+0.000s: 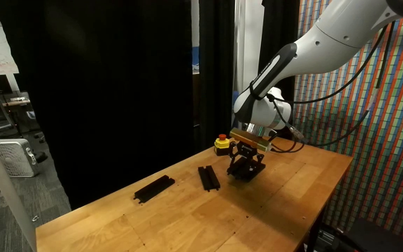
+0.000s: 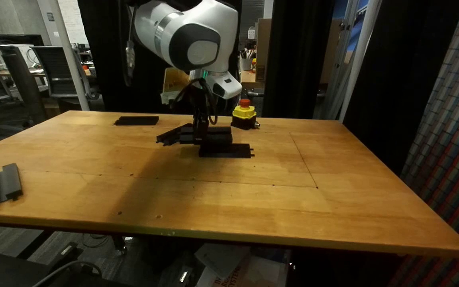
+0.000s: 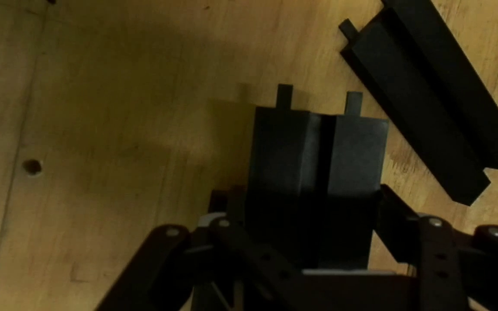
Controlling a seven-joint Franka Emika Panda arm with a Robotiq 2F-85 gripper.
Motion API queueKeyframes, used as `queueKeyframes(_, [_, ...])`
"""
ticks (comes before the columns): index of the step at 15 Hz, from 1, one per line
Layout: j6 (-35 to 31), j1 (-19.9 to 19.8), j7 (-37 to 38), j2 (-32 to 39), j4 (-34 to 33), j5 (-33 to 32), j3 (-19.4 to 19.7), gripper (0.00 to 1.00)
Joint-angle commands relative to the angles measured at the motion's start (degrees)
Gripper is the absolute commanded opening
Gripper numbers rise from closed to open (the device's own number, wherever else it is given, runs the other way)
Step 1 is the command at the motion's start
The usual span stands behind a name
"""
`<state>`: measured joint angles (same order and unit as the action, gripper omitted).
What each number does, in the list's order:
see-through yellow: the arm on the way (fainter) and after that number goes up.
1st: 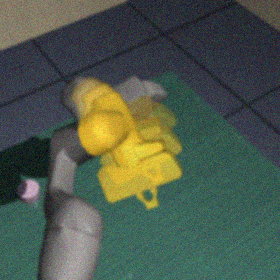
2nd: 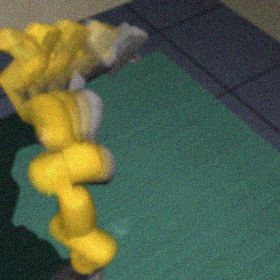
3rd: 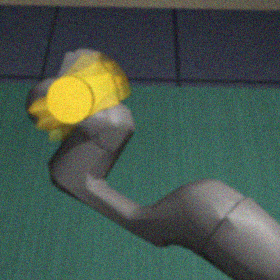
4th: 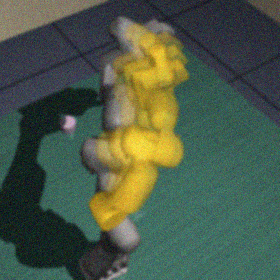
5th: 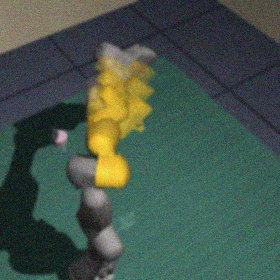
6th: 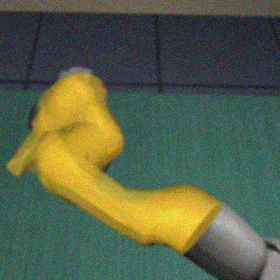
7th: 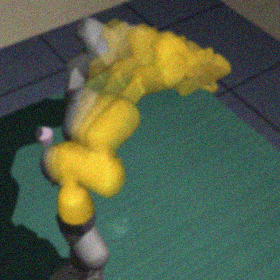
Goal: Stack the black pieces together
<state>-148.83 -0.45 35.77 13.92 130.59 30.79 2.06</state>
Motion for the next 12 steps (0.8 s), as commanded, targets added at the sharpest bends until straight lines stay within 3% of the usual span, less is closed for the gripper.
queueKeyframes(1, [0.84, 1.59, 8.21, 0.18, -1.77, -4.87, 1.23, 0.48])
queueKeyframes(6, [2.22, 1.23, 14.82, -0.28, -1.62, -10.44, 2.41, 0.48])
queueKeyframes(12, [4.48, -0.93, 12.77, 1.29, -3.24, -10.46, 3.2, 0.48])
